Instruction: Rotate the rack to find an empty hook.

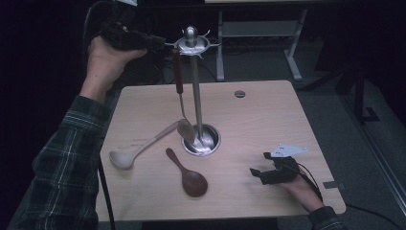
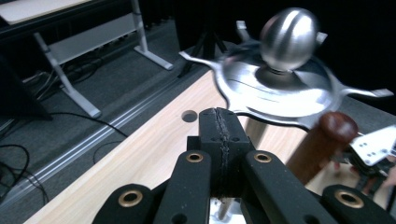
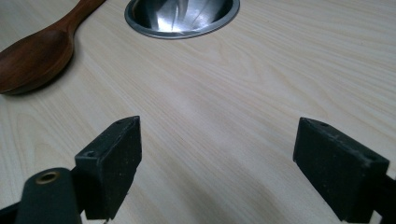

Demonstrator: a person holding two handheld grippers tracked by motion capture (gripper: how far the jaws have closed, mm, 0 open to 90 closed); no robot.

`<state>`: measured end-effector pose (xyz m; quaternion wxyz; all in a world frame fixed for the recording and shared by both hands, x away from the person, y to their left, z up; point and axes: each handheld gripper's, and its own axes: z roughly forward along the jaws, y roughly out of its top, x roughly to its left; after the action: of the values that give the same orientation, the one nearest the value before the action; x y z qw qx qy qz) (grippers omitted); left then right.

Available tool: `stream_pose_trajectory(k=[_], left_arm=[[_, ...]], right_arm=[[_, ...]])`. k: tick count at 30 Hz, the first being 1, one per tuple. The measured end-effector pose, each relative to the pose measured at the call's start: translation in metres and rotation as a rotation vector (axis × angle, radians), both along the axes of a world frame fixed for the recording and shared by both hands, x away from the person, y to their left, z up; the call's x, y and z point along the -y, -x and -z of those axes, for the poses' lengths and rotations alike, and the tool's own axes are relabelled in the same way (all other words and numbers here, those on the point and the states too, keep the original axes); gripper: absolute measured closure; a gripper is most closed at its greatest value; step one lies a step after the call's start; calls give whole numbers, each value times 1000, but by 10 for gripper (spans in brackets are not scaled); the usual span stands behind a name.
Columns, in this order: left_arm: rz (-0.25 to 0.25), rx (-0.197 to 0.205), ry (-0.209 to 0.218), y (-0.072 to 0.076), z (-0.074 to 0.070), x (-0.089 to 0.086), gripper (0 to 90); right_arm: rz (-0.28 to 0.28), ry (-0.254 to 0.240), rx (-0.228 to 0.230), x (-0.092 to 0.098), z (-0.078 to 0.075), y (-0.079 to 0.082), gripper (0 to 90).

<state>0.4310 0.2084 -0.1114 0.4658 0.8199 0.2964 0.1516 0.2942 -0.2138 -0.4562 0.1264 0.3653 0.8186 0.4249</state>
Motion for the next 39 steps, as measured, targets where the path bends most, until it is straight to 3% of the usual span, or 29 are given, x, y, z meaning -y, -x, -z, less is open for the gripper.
stream_pose_trajectory(k=[3, 7, 13, 20, 25, 31, 35, 39], left_arm=[[0, -5, 6, -1, 0, 0, 899], [9, -21, 22, 8, -4, -5, 899], [67, -31, 22, 33, -10, -6, 899], [144, -31, 15, 52, -11, 10, 899], [173, -34, -2, 56, -9, 26, 899], [168, -41, -25, 52, -3, 38, 899], [148, -38, -46, 48, -1, 38, 899], [137, -33, -36, 47, -1, 33, 899]], right_arm=[[-1, 1, 0, 0, 0, 0, 150], [-2, -4, -2, 0, 0, 0, 150], [-2, 1, -1, -1, 0, 0, 150], [-3, 3, -5, -3, 0, 0, 150], [0, 1, -6, -2, 1, 0, 150], [-5, 1, 0, -2, 1, 0, 150], [-3, 3, -2, -1, 1, 0, 150], [-3, 1, -3, -1, 1, 0, 150]])
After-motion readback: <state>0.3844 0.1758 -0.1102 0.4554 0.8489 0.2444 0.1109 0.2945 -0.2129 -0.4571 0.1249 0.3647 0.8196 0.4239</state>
